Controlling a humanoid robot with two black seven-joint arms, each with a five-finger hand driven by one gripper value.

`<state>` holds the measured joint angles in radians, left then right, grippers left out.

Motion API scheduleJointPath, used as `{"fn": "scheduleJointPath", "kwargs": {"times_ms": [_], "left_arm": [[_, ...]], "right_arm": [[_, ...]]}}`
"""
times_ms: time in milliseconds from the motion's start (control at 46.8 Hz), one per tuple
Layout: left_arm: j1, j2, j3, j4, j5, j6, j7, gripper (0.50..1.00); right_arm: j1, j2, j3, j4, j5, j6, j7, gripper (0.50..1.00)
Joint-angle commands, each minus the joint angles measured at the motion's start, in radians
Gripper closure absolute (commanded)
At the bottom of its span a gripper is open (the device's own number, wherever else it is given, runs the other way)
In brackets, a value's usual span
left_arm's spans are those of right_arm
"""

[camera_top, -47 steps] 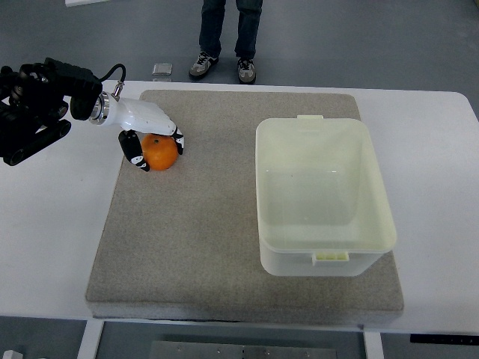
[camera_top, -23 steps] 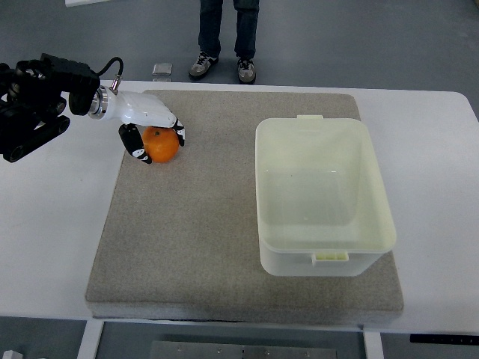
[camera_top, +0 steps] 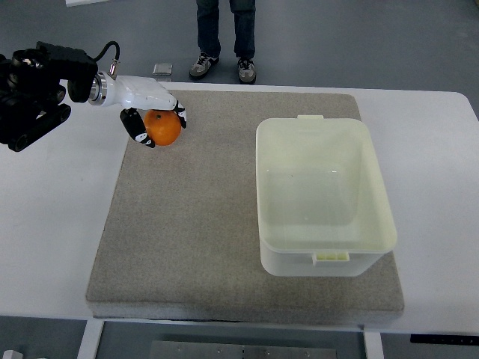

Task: Put orange in box with left hand
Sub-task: 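Lift the orange with the left hand and carry it over the box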

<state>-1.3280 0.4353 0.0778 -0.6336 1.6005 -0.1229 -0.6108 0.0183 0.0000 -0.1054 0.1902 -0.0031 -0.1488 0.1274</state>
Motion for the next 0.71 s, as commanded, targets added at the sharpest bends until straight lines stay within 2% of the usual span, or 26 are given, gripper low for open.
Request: {"fn": "scheduleJointPath", "kwargs": {"times_ms": [0, 364, 492, 684], "left_arm": [[-0.019, -0.001, 0.002, -0.008, -0.031, 0.0, 0.0, 1.0], [-0.102, -0.001, -0.001, -0.136, -0.093, 0.035, 0.0, 1.0], [-0.134, 0.006, -0.003, -0.215, -0.112, 0.043, 0.0, 1.0], [-0.162, -0.001, -0.044, -0.251, -0.132, 0.045, 0.0, 1.0]], "right_arm": [[0.0, 0.0, 0.001, 0.0, 0.0, 0.0, 0.0, 0.568], [0.0, 0.0, 0.0, 0.0, -0.001, 0.0, 0.0, 0.568], [0.0, 0.0, 0.001, 0.0, 0.0, 0.0, 0.0, 0.568], [0.0, 0.0, 0.0, 0.0, 0.0, 0.0, 0.0, 0.568]]}}
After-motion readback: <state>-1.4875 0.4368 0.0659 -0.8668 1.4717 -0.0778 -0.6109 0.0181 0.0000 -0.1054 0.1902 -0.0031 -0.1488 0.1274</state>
